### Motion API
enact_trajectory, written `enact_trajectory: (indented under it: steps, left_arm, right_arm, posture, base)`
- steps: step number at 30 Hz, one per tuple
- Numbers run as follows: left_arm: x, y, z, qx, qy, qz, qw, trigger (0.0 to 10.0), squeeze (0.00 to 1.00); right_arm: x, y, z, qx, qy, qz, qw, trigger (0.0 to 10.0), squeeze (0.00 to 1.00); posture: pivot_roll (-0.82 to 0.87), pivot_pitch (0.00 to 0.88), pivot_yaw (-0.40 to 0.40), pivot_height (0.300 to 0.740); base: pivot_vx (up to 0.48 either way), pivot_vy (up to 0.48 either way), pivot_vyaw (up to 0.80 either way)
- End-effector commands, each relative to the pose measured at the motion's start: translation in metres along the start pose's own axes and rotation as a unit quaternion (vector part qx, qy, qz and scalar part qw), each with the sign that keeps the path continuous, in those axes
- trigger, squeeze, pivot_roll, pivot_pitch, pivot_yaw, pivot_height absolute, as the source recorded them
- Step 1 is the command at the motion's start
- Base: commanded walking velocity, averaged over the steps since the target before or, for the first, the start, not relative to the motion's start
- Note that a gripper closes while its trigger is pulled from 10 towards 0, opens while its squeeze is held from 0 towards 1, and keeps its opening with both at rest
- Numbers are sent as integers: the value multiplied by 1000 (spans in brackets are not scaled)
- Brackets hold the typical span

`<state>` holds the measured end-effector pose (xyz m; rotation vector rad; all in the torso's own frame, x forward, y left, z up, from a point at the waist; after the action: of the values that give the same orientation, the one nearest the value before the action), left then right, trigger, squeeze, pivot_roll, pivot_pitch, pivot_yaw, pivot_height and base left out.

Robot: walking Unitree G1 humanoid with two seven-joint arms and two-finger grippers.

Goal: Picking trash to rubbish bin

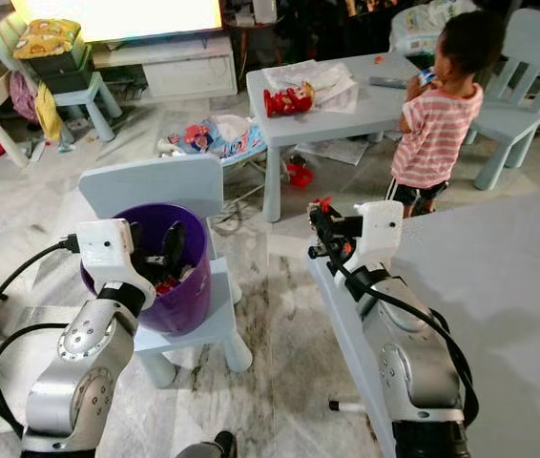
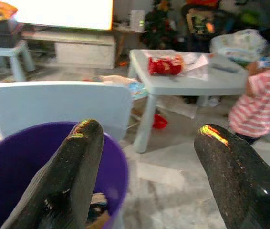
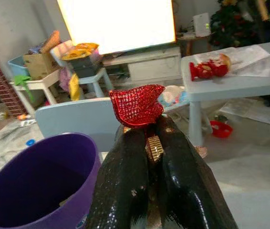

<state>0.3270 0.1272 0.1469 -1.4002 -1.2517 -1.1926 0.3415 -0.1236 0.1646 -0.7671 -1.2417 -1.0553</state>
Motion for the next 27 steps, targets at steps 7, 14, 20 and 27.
enact_trajectory:
  steps: [7,14,20,27]
  left_arm:
    - [-1,0,-1,-1,-5,4,1000,10000,0]
    - [-1,0,-1,-1,-9,6,1000,10000,0]
    - [-1,1,-2,-5,-11,8,1000,10000,0]
    - [-2,2,-2,-7,-12,9,1000,10000,0]
  right_arm:
    - [9,-2,0,-2,6,-14,1000,0,0]
    - [9,-3,-1,-5,10,-14,1000,0,0]
    - [10,-2,-1,-5,11,-16,1000,0,0]
    - [10,-2,0,-3,12,-17,1000,0,0]
  posture:
    - [31,87,17,740]
    - [32,89,17,740]
    - [30,84,21,740]
    - [31,79,20,740]
  base:
    - [0,0,459]
    - [0,0,0]
    - [0,0,0]
    - [0,0,0]
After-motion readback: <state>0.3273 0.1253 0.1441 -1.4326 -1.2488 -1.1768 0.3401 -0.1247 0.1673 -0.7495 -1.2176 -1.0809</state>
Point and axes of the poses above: a point about 5 cm out from each wrist's last joint towards the gripper, its own y axis pointing out of the wrist towards the gripper, its own x axis along the axis of the wrist's last joint, z = x × y, the point moved 5 cm from there along y, pointing out of the wrist towards the gripper, and after that the axes turned 1 degree about y, right-handed, at the moved point
